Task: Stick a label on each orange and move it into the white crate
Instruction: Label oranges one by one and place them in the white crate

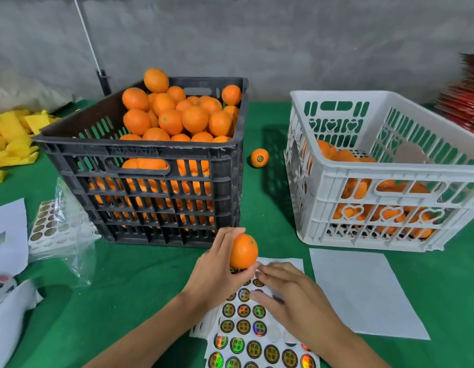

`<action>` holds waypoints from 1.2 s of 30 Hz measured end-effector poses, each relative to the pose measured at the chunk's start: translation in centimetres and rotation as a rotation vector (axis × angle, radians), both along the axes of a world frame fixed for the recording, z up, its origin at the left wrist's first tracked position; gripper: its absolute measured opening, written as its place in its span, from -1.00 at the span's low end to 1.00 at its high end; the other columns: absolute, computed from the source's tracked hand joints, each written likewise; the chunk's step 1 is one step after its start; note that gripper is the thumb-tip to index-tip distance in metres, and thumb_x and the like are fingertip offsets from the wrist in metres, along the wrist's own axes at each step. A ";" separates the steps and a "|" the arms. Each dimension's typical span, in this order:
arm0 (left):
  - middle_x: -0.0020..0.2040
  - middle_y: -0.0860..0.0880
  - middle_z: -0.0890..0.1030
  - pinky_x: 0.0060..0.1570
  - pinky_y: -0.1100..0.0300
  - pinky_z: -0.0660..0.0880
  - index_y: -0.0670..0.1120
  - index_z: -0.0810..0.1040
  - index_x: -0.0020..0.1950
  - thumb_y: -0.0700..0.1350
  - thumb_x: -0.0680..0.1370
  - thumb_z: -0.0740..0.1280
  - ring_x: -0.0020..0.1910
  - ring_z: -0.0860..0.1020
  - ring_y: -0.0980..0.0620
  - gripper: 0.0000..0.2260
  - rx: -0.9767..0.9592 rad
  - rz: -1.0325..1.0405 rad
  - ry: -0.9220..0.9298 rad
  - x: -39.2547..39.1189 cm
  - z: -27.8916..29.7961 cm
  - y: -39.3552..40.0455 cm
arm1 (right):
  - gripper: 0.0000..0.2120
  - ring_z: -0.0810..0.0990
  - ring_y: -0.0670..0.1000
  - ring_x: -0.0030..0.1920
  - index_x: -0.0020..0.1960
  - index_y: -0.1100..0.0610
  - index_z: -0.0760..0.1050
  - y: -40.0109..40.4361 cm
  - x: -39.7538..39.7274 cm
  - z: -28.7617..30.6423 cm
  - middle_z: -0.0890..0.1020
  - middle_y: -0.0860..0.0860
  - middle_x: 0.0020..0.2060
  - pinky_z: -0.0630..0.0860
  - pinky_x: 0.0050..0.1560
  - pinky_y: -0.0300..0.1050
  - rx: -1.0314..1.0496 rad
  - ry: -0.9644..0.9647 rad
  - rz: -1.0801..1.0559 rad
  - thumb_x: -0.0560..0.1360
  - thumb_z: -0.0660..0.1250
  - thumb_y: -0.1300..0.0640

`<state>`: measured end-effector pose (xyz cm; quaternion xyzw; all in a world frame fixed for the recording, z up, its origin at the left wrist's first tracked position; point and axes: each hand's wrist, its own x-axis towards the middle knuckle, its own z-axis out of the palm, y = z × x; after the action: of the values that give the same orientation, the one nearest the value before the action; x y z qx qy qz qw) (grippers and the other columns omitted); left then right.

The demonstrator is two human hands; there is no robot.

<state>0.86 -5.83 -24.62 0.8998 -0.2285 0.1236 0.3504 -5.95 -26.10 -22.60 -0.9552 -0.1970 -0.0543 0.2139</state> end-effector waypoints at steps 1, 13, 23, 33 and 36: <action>0.43 0.26 0.26 -0.10 0.14 0.66 0.21 0.21 0.50 0.36 0.51 0.36 0.07 0.60 0.11 -0.36 0.011 0.003 -0.009 0.0 -0.1 0.0 | -0.48 0.40 -0.19 0.40 0.40 -0.03 0.58 0.1 0.0 0.1 0.56 -0.19 0.37 0.26 0.36 -0.43 -0.016 -0.033 -0.009 0.60 0.23 -0.31; 0.42 0.28 0.27 -0.06 0.12 0.64 0.24 0.21 0.48 0.39 0.49 0.34 0.10 0.59 0.11 -0.36 0.032 0.004 0.010 0.2 -0.1 0.1 | -0.55 0.52 -0.20 0.17 0.17 -0.07 0.71 0.2 0.3 -0.6 0.67 -0.25 0.16 0.50 0.20 -0.29 0.033 -0.169 -0.062 0.53 0.31 -0.35; 0.41 0.32 0.26 -0.03 0.12 0.66 0.30 0.18 0.46 0.42 0.46 0.33 0.09 0.56 0.17 -0.36 -0.051 -0.002 0.011 -0.3 0.4 0.2 | -0.52 0.50 -0.12 0.22 0.25 -0.07 0.68 0.1 -0.1 0.2 0.63 -0.22 0.25 0.51 0.21 -0.15 -0.021 -0.105 -0.034 0.58 0.19 -0.32; 0.39 0.33 0.27 -0.05 0.20 0.62 0.30 0.19 0.47 0.45 0.46 0.32 0.05 0.56 0.20 -0.35 -0.046 0.002 0.024 -0.2 0.3 0.2 | -0.43 0.56 -0.09 0.11 0.22 -0.06 0.68 0.1 -0.4 -0.3 0.64 -0.18 0.18 0.55 0.04 -0.15 -0.180 -0.257 -0.002 0.59 0.14 -0.44; 0.40 0.33 0.28 -0.04 0.20 0.63 0.29 0.20 0.47 0.45 0.46 0.31 0.07 0.56 0.20 -0.34 -0.066 0.000 0.038 -0.4 0.3 0.2 | -0.38 0.48 -0.09 0.17 0.32 -0.11 0.62 -0.2 -0.4 -0.2 0.55 -0.20 0.28 0.49 0.10 -0.13 -0.166 -0.140 0.028 0.57 0.09 -0.48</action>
<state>0.51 -5.61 -24.29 0.8899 -0.2176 0.1139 0.3844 -6.38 -26.34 -22.76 -0.9606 -0.2288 -0.1015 0.1206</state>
